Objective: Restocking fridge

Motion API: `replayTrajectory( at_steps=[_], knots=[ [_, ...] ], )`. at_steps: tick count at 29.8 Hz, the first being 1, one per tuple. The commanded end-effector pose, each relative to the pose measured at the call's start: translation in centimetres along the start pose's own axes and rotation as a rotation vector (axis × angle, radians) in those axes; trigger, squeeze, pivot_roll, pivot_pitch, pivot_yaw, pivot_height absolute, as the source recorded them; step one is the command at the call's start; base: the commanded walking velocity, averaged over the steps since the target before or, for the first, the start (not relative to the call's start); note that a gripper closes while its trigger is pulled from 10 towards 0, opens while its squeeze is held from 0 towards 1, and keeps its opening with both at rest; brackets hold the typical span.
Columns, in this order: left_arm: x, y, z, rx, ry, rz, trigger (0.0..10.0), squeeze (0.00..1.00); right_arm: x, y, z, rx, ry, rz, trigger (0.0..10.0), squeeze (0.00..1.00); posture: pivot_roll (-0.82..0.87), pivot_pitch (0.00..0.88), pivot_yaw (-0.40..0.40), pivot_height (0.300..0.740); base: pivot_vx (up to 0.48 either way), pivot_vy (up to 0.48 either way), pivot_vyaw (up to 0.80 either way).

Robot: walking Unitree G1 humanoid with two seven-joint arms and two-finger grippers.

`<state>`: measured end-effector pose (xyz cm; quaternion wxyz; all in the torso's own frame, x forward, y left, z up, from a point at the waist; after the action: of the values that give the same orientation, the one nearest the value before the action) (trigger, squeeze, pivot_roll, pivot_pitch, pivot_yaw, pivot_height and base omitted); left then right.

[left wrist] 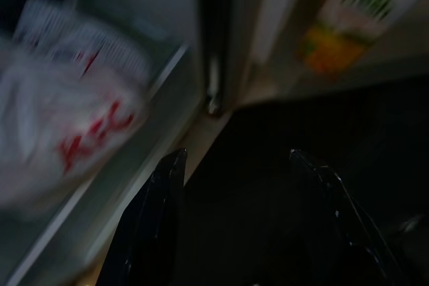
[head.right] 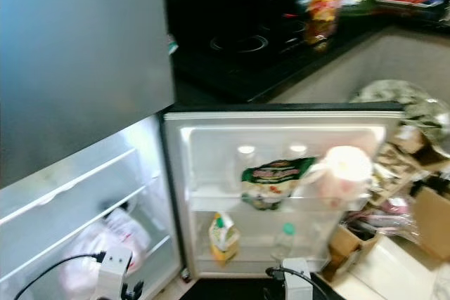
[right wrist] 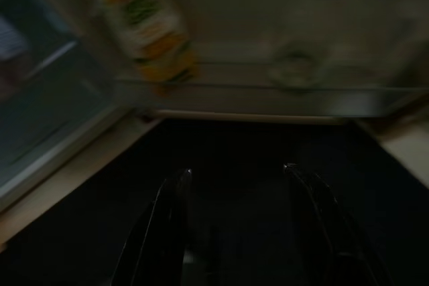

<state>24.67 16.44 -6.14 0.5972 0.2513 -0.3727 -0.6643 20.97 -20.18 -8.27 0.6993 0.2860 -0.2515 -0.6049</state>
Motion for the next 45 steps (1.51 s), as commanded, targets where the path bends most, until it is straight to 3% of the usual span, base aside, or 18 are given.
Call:
replayTrajectory(
  at_steps=[1,9,19,45],
  knots=[
    [-0.3,-1.1,0.4,-0.03,0.018,0.025,10.0,0.0,-0.5,0.0,0.0,0.015,0.006,-0.019,10.0,0.0,-0.08,0.018,0.037,0.74,0.0,0.0,-0.8],
    [-0.3,-0.7,0.3,-0.011,0.021,0.038,10.0,0.0,-0.7,0.2,-0.1,0.026,0.009,-0.028,10.0,0.0,-0.07,0.019,0.042,0.74,0.0,0.0,-0.8],
    [-0.1,0.2,0.0,0.031,0.012,0.071,10.0,0.0,-1.0,0.4,-0.2,0.043,0.024,-0.044,10.0,0.0,-0.07,0.026,0.045,0.74,0.0,0.0,0.0],
    [0.3,-0.2,0.1,0.026,-0.01,0.072,10.0,0.0,-1.2,0.7,-0.2,0.062,0.035,-0.039,10.0,0.0,-0.07,0.025,0.047,0.74,0.0,-0.33,0.0]
  ],
)
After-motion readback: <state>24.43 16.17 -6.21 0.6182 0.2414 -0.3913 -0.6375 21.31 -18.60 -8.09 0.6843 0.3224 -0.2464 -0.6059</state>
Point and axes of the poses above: a point about 5 cm out from each wrist's last joint towards the gripper, its own z axis pointing back from the gripper into the wrist, its own y axis along the axis of the wrist's last joint, x = y × z, the point moved 2 cm from there along -z, pointing out of the wrist towards the gripper, and after that the axes turned 6 degrees about z, right-handed, at the moved point
